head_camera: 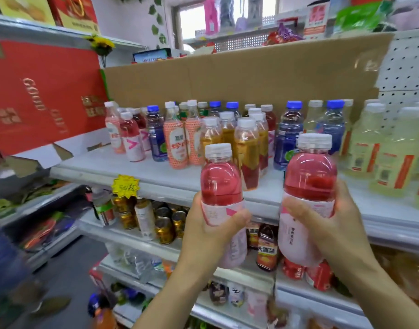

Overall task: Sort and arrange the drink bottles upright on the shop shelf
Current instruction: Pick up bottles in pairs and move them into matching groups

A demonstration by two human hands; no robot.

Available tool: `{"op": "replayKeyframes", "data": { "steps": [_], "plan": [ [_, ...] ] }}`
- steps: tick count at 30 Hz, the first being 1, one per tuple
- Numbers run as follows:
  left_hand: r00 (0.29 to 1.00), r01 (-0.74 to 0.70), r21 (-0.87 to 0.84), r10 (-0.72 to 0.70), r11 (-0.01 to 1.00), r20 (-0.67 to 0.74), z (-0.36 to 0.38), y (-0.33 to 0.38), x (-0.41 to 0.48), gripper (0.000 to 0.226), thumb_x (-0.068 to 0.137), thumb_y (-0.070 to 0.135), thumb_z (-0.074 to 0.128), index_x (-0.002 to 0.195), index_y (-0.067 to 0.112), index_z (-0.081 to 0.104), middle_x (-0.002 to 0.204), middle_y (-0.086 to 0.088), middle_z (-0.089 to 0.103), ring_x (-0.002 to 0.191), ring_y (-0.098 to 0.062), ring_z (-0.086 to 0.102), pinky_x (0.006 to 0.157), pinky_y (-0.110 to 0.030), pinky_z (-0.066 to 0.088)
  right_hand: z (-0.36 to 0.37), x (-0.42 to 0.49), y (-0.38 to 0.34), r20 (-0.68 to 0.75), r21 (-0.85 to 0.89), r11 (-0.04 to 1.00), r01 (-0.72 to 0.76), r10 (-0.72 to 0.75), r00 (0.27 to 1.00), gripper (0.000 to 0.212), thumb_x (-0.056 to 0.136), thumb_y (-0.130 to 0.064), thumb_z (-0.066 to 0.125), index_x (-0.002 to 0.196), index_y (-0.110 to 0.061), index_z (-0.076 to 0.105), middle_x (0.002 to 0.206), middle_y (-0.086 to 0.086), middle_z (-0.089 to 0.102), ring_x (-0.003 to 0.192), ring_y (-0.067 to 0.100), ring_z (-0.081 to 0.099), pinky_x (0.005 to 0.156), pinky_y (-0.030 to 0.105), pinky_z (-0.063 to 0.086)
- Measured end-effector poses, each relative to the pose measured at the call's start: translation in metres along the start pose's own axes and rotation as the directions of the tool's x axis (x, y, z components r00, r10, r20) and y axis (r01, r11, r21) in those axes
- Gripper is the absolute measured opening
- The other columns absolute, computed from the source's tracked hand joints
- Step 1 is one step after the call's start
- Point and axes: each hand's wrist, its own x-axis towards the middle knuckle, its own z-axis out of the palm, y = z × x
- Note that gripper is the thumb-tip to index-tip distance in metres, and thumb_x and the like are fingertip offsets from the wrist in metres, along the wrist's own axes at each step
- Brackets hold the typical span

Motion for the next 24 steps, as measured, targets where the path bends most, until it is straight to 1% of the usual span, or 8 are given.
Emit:
{"op": "replayKeyframes", "data": {
  "steps": [2,4,10,14,16,19,22,24],
  "plan": [
    [1.0,-0.006,0.009,0.006,1.0,-0.001,-0.015,-0.002,0.012,0.058,0.054,0.049,0.084,0.106,0.034,0.063,0.092,0.004,0.075,0.083,-0.012,0.073,0.067,-0.021,0.057,0.019,0.009,0.001,0.017,-0.021,1.0,0.0,0.001,1.0,0.053,0.054,-0.055,0.08,0.1,-0.047,0.055,0.094,-0.02,0.069,0.077,0.0,0.07,0.049,0.012,0.051],
    [1.0,-0.017,0.021,0.017,1.0,-0.002,-0.028,-0.006,0.026,0.051,0.058,0.047,0.085,0.103,0.037,0.063,0.092,0.005,0.075,0.082,-0.01,0.073,0.067,-0.02,0.057,0.037,0.02,0.002,0.033,-0.038,0.999,0.008,-0.007,0.999,0.056,0.053,-0.062,0.077,0.102,-0.051,0.054,0.098,-0.024,0.068,0.081,-0.003,0.068,0.056,0.014,0.05],
    [0.999,-0.033,0.014,0.034,0.999,-0.01,-0.057,-0.013,0.075,0.044,0.058,0.047,0.086,0.095,0.045,0.062,0.091,0.008,0.075,0.08,-0.008,0.073,0.064,-0.017,0.056,0.082,0.056,0.015,0.06,-0.035,0.999,0.039,-0.037,0.998,0.064,0.05,-0.067,0.076,0.107,-0.046,0.054,0.101,-0.022,0.068,0.084,-0.002,0.069,0.063,0.021,0.051],
    [0.999,-0.05,-0.002,0.05,0.999,-0.012,-0.076,-0.016,0.109,0.045,0.057,0.048,0.085,0.096,0.044,0.062,0.091,0.007,0.075,0.08,-0.009,0.073,0.064,-0.016,0.056,0.113,0.082,0.02,0.095,-0.016,0.998,0.059,-0.058,0.994,0.059,0.05,-0.064,0.077,0.103,-0.049,0.055,0.099,-0.021,0.07,0.082,-0.001,0.07,0.054,0.015,0.053],
    [0.997,-0.065,0.006,0.065,0.998,-0.03,-0.089,-0.019,0.127,0.049,0.055,0.053,0.083,0.098,0.044,0.062,0.091,0.008,0.075,0.081,-0.008,0.073,0.065,-0.016,0.055,0.133,0.094,0.024,0.116,0.003,0.997,0.08,-0.08,0.99,0.058,0.051,-0.06,0.078,0.103,-0.046,0.057,0.098,-0.019,0.071,0.081,0.0,0.07,0.056,0.009,0.051],
    [0.995,-0.075,0.025,0.076,0.997,-0.068,-0.115,-0.024,0.151,0.053,0.055,0.056,0.081,0.101,0.04,0.061,0.094,0.008,0.075,0.083,-0.008,0.072,0.067,-0.022,0.057,0.166,0.109,0.027,0.156,0.019,0.997,0.08,-0.082,0.984,0.055,0.053,-0.059,0.086,0.099,-0.051,0.057,0.098,-0.021,0.07,0.084,-0.001,0.069,0.057,0.007,0.05],
    [0.993,-0.09,0.035,0.092,0.995,-0.078,-0.147,-0.029,0.176,0.059,0.056,0.055,0.082,0.107,0.035,0.062,0.099,0.005,0.075,0.09,-0.014,0.073,0.079,-0.037,0.059,0.204,0.123,0.029,0.168,0.023,0.996,0.086,-0.089,0.982,0.055,0.051,-0.06,0.089,0.096,-0.055,0.057,0.096,-0.023,0.071,0.084,-0.004,0.069,0.057,0.006,0.05],
    [0.991,-0.112,0.028,0.114,0.993,-0.076,-0.172,-0.032,0.193,0.052,0.058,0.055,0.082,0.103,0.038,0.063,0.098,0.005,0.076,0.089,-0.013,0.073,0.076,-0.034,0.059,0.229,0.131,0.032,0.172,0.036,0.995,0.088,-0.093,0.981,0.056,0.052,-0.06,0.082,0.102,-0.049,0.059,0.097,-0.02,0.072,0.084,-0.002,0.07,0.06,0.006,0.049]
  ]
}}
